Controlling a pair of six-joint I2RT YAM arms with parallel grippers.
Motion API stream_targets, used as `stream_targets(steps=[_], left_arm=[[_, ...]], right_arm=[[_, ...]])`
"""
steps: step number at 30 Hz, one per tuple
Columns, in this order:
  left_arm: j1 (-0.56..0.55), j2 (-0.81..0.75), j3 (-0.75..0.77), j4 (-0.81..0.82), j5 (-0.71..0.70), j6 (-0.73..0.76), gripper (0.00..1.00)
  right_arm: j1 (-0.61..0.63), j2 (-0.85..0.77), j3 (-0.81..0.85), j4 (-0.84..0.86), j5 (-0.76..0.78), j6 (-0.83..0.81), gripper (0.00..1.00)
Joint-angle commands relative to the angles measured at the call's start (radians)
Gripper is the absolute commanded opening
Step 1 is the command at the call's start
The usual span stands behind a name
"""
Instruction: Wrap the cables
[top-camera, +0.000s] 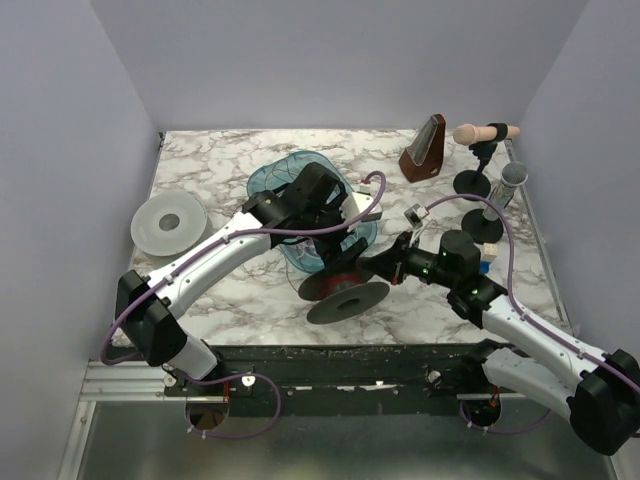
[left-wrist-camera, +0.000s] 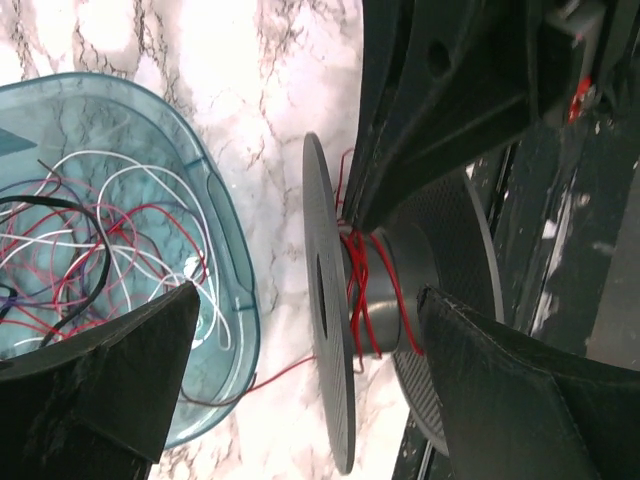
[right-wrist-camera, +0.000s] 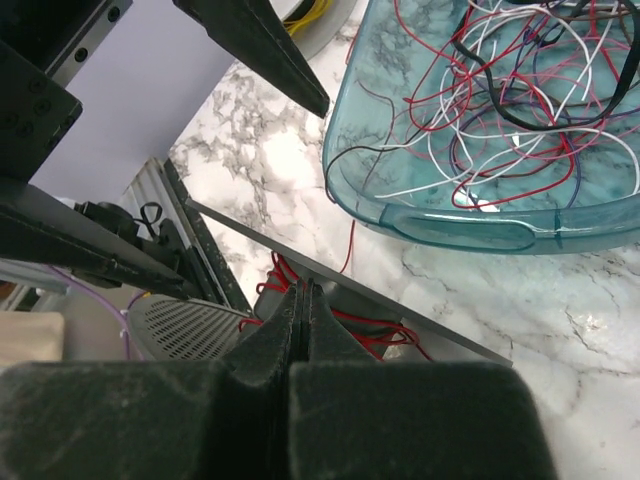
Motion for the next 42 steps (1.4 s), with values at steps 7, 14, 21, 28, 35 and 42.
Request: stream_targets(steps=[7, 14, 21, 28, 35, 42], left_arm=[[-0.045, 0.005, -0.112, 0.162, -0.082, -0.276, 0.84], [-0.048, -0.024, -0.191, 0.179, -0.175, -0.319, 0.72], [-0.054, -0.035, -0.251, 0.202, -0.161, -0.339, 0.56], [-0.054, -0.044, -0.264, 0.199, -0.137, -0.342, 0.06], [-0.057, -0.069, -0.304, 0.182, -0.138, -0.345, 0.0], [-0.055, -0.072, -0.225, 0.13, -0.223, -0.35, 0.0]], right_arm=[[0.051, 0.036, 0.008, 0.045, 0.137, 0.168, 0.01], [0.077, 0.033, -0.026, 0.074, 0.203, 0.293, 0.01], [0.111, 0.071, 0.017, 0.022, 0.234, 0.28, 0.01], [0.117, 0.082, 0.003, 0.022, 0.269, 0.297, 0.01], [0.117, 0.094, 0.023, 0.013, 0.269, 0.28, 0.01], [0.115, 0.095, 0.104, -0.113, 0.264, 0.183, 0.46]])
